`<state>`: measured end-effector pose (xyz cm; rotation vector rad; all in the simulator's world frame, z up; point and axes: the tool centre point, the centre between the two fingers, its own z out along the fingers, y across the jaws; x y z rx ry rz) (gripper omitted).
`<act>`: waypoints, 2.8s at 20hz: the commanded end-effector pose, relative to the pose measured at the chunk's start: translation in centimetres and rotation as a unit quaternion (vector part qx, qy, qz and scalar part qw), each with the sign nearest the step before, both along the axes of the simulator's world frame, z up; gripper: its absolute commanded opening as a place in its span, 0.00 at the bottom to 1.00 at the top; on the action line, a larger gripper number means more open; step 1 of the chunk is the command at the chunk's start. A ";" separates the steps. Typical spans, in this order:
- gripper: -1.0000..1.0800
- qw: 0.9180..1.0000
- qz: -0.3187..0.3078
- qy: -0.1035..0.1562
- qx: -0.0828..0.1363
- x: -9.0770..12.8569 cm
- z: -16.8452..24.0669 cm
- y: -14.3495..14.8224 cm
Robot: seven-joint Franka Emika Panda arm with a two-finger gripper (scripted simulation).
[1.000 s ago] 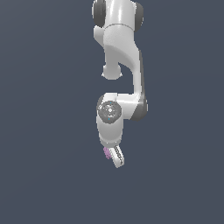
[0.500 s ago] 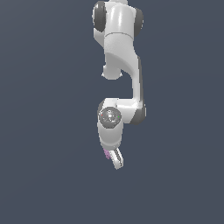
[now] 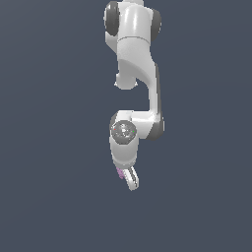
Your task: Pick up the object and move it to a goal position.
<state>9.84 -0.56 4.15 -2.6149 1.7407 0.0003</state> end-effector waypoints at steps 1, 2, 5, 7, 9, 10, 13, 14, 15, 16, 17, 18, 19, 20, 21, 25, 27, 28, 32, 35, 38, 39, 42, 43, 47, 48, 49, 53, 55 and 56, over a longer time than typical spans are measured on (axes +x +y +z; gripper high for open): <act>0.00 1.000 0.000 0.000 0.000 0.0 0.0 0.0; 0.00 1.000 0.000 0.000 0.000 0.0 0.1 0.0; 0.00 1.000 0.000 0.000 0.000 -0.2 0.5 -0.2; 0.00 1.000 0.000 0.000 0.000 -0.4 1.0 -0.3; 0.00 1.000 0.000 0.000 0.000 -0.7 1.7 -0.5; 0.00 1.000 0.000 0.000 0.000 -0.8 2.1 -0.7; 0.00 1.000 0.000 0.000 0.000 -1.4 3.6 -1.2; 0.00 1.000 0.000 0.000 0.000 -1.7 4.2 -1.4; 0.00 1.000 0.000 0.000 0.000 -1.9 4.8 -1.6; 0.00 1.000 0.000 0.000 0.001 -2.2 5.5 -1.8; 0.00 1.000 0.000 0.000 0.001 -2.5 6.3 -2.1; 0.00 1.000 0.000 0.000 0.001 -2.8 7.1 -2.3; 0.00 1.000 0.000 0.000 0.001 -3.2 7.9 -2.6; 0.00 1.000 0.000 0.000 0.001 -3.6 8.9 -2.9; 0.00 1.000 0.000 0.000 0.001 -3.9 9.8 -3.3; 0.00 1.000 0.000 0.000 0.002 -5.5 13.8 -4.6; 0.00 1.000 -0.001 0.000 0.002 -6.3 15.9 -5.3; 0.00 1.000 -0.001 0.000 0.002 -6.7 17.0 -5.7; 0.00 1.000 -0.001 0.000 0.002 -8.4 21.4 -7.2; 0.00 1.000 -0.001 0.000 0.002 -9.7 24.7 -8.3; 0.00 1.000 -0.001 0.000 0.002 -10.9 28.1 -9.4; 0.00 1.000 -0.001 0.000 0.002 -11.3 29.2 -9.8; 0.00 1.000 -0.001 0.000 0.002 -12.5 32.5 -10.9; 0.00 1.000 -0.002 0.000 0.001 -12.9 33.6 -11.2; 0.00 1.000 -0.002 0.000 0.001 -14.4 37.8 -12.6; 0.00 1.000 -0.002 0.000 0.001 -14.7 38.8 -12.9; 0.00 1.000 -0.001 0.000 0.001 -15.0 39.7 -13.2; 0.00 1.000 -0.001 0.000 0.000 -15.9 42.8 -14.2; 0.00 1.000 -0.001 0.000 0.000 -16.3 43.9 -14.6; 0.00 1.000 -0.001 0.000 0.000 -16.4 44.4 -14.7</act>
